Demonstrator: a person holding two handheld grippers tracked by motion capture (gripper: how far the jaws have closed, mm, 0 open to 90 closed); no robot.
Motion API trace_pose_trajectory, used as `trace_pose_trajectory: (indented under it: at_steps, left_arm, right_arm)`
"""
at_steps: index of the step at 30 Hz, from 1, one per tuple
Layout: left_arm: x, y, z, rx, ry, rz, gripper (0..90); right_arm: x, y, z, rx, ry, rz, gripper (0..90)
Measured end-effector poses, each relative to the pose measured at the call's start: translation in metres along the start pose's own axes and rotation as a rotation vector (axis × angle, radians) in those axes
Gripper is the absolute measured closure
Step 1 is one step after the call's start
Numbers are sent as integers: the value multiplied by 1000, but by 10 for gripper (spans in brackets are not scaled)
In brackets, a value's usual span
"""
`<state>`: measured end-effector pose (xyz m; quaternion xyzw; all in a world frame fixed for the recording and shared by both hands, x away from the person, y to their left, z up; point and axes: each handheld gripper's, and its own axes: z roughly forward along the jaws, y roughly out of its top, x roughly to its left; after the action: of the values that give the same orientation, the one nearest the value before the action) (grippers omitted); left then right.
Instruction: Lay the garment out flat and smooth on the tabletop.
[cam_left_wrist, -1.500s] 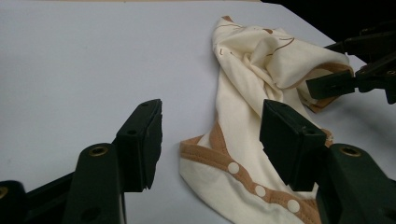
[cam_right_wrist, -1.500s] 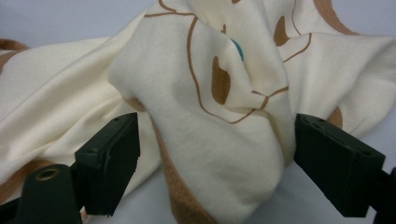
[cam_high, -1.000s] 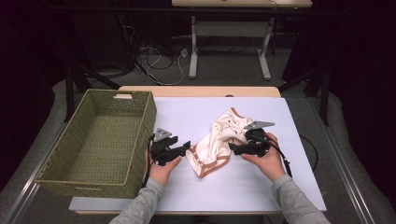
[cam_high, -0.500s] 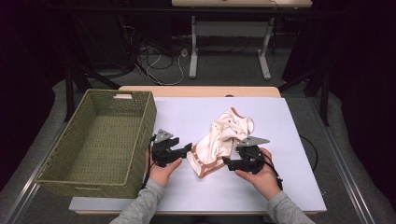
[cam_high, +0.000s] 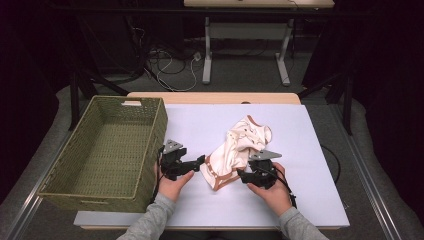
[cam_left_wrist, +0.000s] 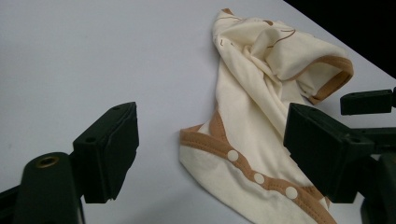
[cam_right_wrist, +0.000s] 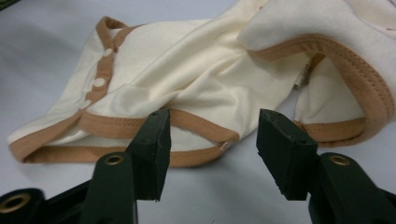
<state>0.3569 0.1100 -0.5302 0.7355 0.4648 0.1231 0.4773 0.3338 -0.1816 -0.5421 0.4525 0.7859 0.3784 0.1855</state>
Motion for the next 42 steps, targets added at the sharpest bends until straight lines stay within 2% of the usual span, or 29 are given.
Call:
trace_pose_trajectory:
  at_steps: [3, 7, 9, 11, 13, 15, 21, 27, 30, 34, 38, 42]
  left_arm:
    - [-1, 0, 1, 11, 12, 4, 163]
    - [-1, -1, 3, 20, 11, -2, 159]
    - [-1, -2, 3, 18, 7, -5, 157]
    - [-1, -2, 3, 14, 7, -5, 158]
    - [-1, -1, 2, 24, 1, -4, 158]
    - [-1, -2, 2, 17, 6, -6, 158]
    - [0, -2, 1, 10, 12, -1, 158]
    - [0, -2, 0, 4, 11, -5, 159]
    - [0, -2, 0, -1, 9, -4, 159]
    - [0, -2, 0, -2, 6, -7, 160]
    - [-1, -2, -1, 6, 2, -3, 160]
    - [-3, -3, 1, 8, -1, 3, 161]
  right_arm:
    - [-3, -2, 6, 13, -8, 26, 495]
    - [-3, -5, 15, 31, -25, 29, 570]
    - [-3, -7, 20, 46, -49, 12, 640]
    - [-5, -8, 21, 34, -49, 9, 722]
    - [-7, -7, 21, 30, -24, 21, 824]
    - [-8, -8, 20, 35, -9, 30, 869]
    - [-8, -7, 10, 38, 31, 25, 878]
    - [-12, -6, -15, 36, 66, 30, 878]
    - [-19, -8, -27, 30, 50, 24, 879]
    - [-30, -13, -39, 31, 41, 50, 879]
    - [-47, -18, -52, 22, 26, 87, 879]
    - [-66, -23, -61, 20, -12, 112, 880]
